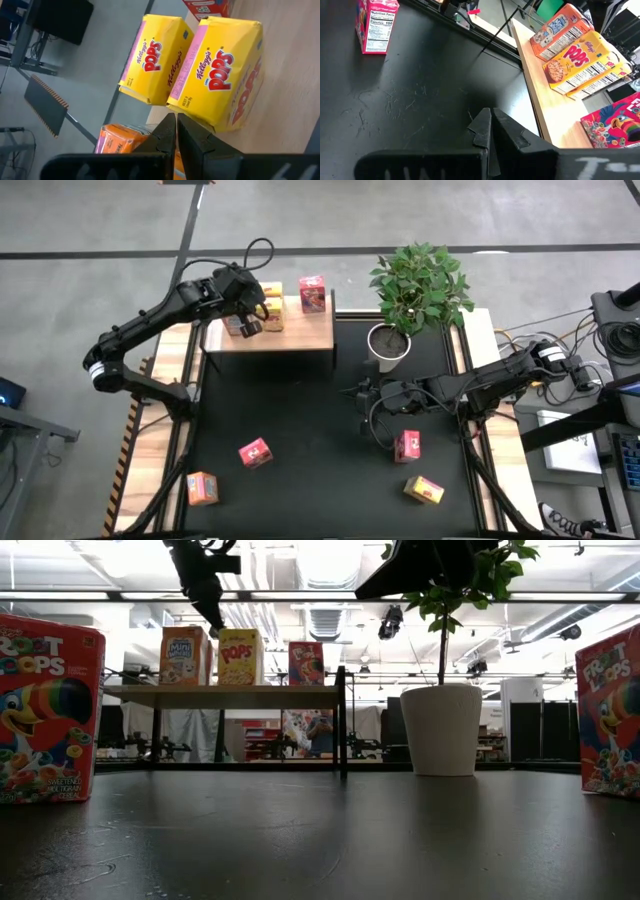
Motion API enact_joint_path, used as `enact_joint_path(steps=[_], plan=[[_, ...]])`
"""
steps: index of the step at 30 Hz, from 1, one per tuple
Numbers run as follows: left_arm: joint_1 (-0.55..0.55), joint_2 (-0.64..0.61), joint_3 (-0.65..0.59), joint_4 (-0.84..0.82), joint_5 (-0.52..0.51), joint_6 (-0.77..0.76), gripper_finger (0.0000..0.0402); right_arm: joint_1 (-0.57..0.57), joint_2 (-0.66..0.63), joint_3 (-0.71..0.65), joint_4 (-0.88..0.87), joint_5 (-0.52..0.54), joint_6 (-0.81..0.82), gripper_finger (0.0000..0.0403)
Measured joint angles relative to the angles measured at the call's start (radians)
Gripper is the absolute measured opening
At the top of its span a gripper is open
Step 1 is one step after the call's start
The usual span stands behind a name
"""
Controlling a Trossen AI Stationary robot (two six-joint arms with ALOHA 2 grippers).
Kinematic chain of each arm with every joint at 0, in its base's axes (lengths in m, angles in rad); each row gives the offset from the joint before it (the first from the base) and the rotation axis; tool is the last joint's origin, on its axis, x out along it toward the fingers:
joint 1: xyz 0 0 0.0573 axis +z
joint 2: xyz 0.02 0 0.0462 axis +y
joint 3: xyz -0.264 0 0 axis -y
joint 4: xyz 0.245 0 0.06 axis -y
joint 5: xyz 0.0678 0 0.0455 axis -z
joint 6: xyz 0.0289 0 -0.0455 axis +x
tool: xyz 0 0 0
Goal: Stack cereal on shelf
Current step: Put the left yellow cereal box on the shelf, then put the right red cereal box on the shelf
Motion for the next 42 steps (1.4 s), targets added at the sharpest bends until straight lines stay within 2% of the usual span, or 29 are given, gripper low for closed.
enact_joint_path(steps=[6, 10, 14, 19, 25, 29, 36, 42], plan=[[-0.017, -0.032, 0.0, 0.0, 0.0, -0.053, 0.0001, 0.0, 0.0, 0.0, 0.0, 0.0, 0.0, 0.0009], [-0.067, -0.074, 0.0, 0.0, 0.01, -0.145, 0.0001, 0.0, 0.0, 0.0, 0.0, 0.0, 0.01, 0.0009], [-0.179, -0.136, -0.028, 0.029, 0.09, -0.224, 0.0001, 0.0, 0.0, 0.0, 0.0, 0.0, 0.035, 0.0009], [-0.385, -0.227, -0.145, 0.183, 0.096, -0.269, 0.0001, 0.0, 0.0, 0.0, -0.004, -0.001, 0.111, 0.0009], [-0.621, -0.328, -0.337, 0.446, 0.098, -0.267, 0.0001, 0.029, -0.001, 0.003, -0.044, -0.01, 0.308, 0.0009], [-0.72, -0.368, -0.425, 0.55, 0.088, -0.249, 0.0001, 0.075, -0.001, 0.078, -0.202, -0.032, 0.474, 0.0009], [-0.771, -0.386, -0.471, 0.554, 0.031, -0.246, 0.0001, 0.146, 0.001, 0.244, -0.48, -0.119, 0.87, 0.0009], [-0.772, -0.387, -0.471, 0.554, 0.031, -0.236, 0.0001, 0.201, 0.001, 0.293, -0.625, -0.209, 1.202, 0.0009]])
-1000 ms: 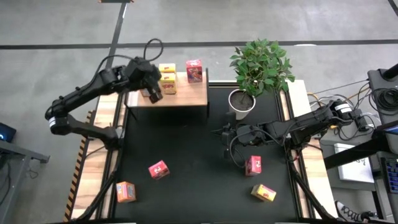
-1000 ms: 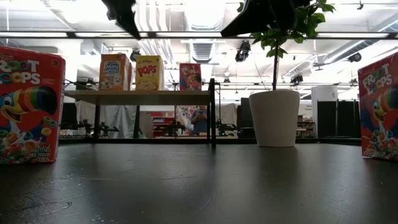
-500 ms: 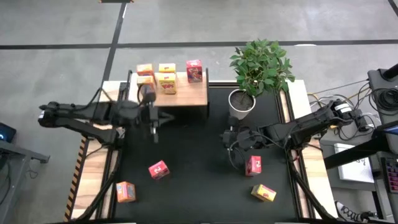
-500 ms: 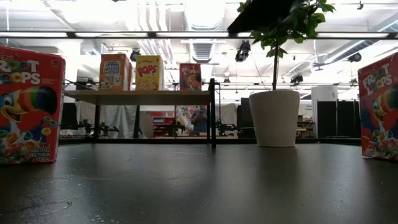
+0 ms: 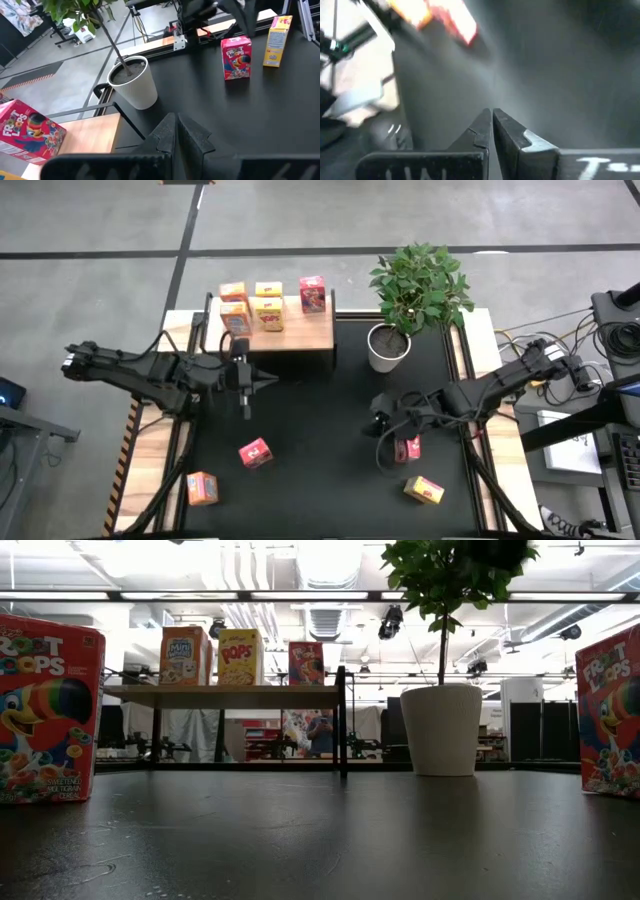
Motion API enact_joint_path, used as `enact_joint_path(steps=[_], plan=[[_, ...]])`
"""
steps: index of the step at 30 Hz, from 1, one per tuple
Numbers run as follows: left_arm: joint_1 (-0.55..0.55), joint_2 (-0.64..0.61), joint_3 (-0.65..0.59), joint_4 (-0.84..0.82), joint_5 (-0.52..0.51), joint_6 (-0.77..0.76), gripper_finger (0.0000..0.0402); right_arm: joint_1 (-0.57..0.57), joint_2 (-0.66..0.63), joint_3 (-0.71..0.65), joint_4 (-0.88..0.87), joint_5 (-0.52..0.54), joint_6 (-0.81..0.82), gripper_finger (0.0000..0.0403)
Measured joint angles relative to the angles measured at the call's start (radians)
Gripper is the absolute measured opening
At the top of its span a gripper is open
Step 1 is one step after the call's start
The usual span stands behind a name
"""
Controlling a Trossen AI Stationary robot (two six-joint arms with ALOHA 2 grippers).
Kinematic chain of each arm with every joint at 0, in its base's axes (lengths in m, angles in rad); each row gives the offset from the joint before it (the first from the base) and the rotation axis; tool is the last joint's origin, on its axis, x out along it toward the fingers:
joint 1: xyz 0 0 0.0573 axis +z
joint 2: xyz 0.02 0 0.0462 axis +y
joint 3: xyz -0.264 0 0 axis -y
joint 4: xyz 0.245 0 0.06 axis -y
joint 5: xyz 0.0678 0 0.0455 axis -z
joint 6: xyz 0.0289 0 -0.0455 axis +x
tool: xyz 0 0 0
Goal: Stack cereal on shelf
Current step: Put the right red cereal box on the shelf
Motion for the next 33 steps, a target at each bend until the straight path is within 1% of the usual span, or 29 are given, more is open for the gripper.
enact_joint_path(steps=[2, 5, 8, 10, 11, 15, 19, 22, 29, 33], plan=[[0.0, -0.003, 0.0, 0.0, 0.0, 0.005, 0.0001, 0.017, 0.001, 0.006, -0.084, -0.078, 0.114, 0.0009], [0.0, -0.006, 0.002, 0.0, -0.001, 0.005, 0.0001, 0.046, 0.001, 0.032, -0.303, -0.179, 0.357, 0.0009], [0.0, -0.007, 0.004, 0.0, -0.001, 0.005, 0.0001, 0.083, 0.001, 0.057, -0.547, -0.188, 0.649, 0.0009], [0.0, -0.006, 0.005, 0.0, -0.002, 0.006, 0.0001, 0.101, 0.001, 0.061, -0.619, -0.186, 0.781, 0.0009], [0.0, -0.006, 0.005, 0.0, -0.002, 0.012, 0.0001, 0.107, 0.001, 0.062, -0.634, -0.185, 0.821, 0.0009], [0.0, -0.003, 0.005, 0.0, -0.002, 0.05, 0.0001, 0.117, 0.013, 0.045, -0.65, -0.185, 0.878, 0.0016], [0.001, -0.004, 0.005, 0.0, -0.009, 0.09, 0.0001, 0.116, 0.052, 0.033, -0.654, -0.208, 0.883, 0.0055], [0.001, -0.004, 0.005, 0.001, -0.01, 0.1, 0.0001, 0.116, 0.076, 0.033, -0.655, -0.247, 0.883, 0.0102], [0.001, -0.004, 0.005, 0.001, -0.01, 0.111, 0.0001, 0.116, 0.111, 0.039, -0.655, -0.252, 0.909, 0.0228], [0.001, -0.004, 0.005, 0.001, -0.01, 0.125, 0.0001, 0.116, 0.122, 0.036, -0.655, -0.252, 0.915, 0.0285]])
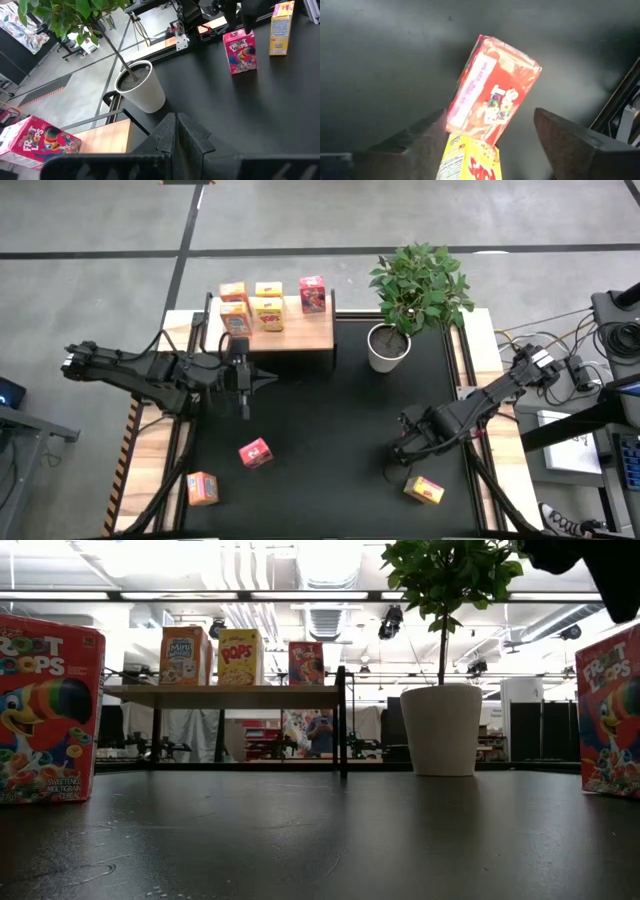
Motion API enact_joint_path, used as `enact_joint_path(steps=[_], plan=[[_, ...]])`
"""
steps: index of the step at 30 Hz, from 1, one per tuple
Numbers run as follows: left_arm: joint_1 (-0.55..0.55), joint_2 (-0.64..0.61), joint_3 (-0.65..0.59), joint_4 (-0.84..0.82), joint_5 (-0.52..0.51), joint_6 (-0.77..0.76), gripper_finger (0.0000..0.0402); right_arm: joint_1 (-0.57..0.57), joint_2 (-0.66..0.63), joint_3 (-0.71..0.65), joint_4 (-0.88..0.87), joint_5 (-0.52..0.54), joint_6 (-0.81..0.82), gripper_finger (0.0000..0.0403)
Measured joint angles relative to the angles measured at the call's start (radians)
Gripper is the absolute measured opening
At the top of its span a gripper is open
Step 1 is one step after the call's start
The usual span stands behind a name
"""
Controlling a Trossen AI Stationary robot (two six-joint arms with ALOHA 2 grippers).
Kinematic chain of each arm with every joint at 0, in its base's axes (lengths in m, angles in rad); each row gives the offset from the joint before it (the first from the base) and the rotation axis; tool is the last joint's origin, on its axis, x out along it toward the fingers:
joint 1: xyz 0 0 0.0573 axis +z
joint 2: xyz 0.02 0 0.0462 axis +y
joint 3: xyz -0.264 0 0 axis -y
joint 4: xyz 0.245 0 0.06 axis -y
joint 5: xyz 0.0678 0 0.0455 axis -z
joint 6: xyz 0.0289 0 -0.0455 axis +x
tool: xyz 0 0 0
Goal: Stack cereal on shelf
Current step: Put the right red cereal box on the shelf
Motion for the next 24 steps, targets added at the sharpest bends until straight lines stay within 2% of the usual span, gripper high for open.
enact_joint_path(steps=[4, 8, 12, 20, 24], plan=[[0.0, 0.001, 0.0, -0.004, 0.0, 0.0, 0.0001, 0.0, 0.017, -0.016, 0.002, 0.016, 0.004, 0.0315], [0.0, 0.002, 0.0, -0.009, 0.0, -0.004, 0.0001, 0.0, 0.035, -0.023, 0.007, 0.018, 0.001, 0.0316], [0.0, 0.002, 0.0, -0.009, 0.0, -0.012, 0.0001, 0.0, 0.051, -0.024, 0.011, 0.017, -0.005, 0.0289], [0.0, 0.002, 0.0, -0.009, 0.0, -0.015, 0.0001, 0.0, 0.058, -0.024, 0.023, 0.018, -0.021, 0.021], [0.0, 0.002, 0.0, -0.012, 0.0, -0.019, 0.0001, 0.0, 0.056, -0.024, 0.027, 0.026, -0.025, 0.0187]])
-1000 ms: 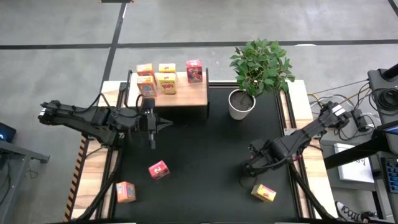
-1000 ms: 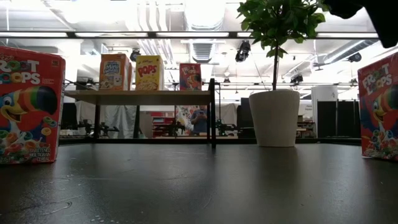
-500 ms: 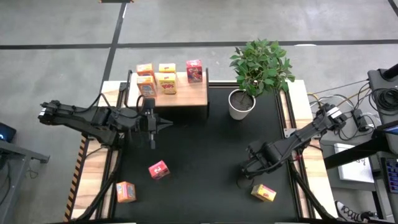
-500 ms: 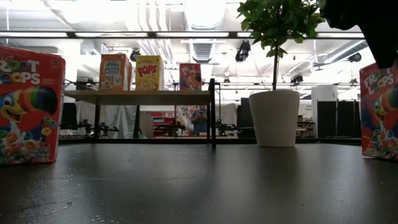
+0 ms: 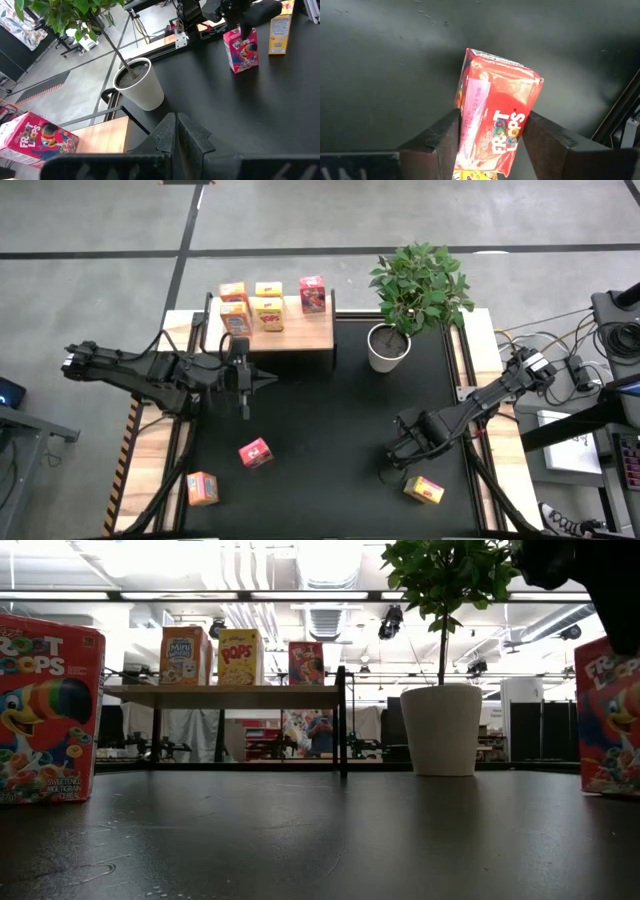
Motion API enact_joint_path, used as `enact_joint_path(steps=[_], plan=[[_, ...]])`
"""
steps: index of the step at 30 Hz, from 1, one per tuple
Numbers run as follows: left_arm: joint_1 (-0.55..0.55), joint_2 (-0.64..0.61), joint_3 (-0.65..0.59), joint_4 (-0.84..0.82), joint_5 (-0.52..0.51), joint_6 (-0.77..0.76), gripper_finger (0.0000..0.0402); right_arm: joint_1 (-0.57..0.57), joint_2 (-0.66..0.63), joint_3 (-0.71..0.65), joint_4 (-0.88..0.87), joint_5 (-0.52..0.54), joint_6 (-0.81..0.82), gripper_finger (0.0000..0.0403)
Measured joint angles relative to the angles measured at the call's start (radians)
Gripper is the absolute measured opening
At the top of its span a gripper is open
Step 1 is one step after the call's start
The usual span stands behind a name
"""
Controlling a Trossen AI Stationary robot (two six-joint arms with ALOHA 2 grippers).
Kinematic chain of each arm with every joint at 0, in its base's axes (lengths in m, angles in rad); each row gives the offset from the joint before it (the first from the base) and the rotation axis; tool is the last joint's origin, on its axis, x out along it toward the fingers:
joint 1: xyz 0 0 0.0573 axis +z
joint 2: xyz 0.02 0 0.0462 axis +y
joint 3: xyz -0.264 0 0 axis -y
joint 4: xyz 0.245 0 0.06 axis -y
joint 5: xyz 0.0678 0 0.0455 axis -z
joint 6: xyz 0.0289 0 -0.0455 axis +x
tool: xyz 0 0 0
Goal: Stack cereal on shelf
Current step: Put the right red cereal box on the shelf
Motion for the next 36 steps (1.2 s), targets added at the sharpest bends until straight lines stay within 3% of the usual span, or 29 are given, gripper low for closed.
enact_joint_path(steps=[7, 15, 23, 29, 36], plan=[[0.0, -0.009, -0.001, -0.005, 0.001, 0.019, 0.0001, 0.0, -0.001, 0.03, 0.001, 0.05, -0.067, 0.0173], [0.0, -0.074, -0.013, 0.013, 0.004, 0.019, 0.0001, -0.026, -0.001, 0.166, 0.012, 0.288, -0.24, 0.0172], [-0.001, -0.179, -0.145, 0.193, 0.004, 0.027, 0.0001, -0.127, 0.001, 0.276, 0.197, 0.434, -0.621, 0.0172], [-0.001, -0.248, -0.252, 0.334, 0.004, 0.052, 0.0001, -0.241, 0.007, 0.34, 0.384, 0.435, -0.959, 0.0172], [-0.001, -0.321, -0.356, 0.474, 0.004, 0.114, 0.0001, -0.373, 0.049, 0.482, 0.457, 0.436, -1.277, 0.0172]])
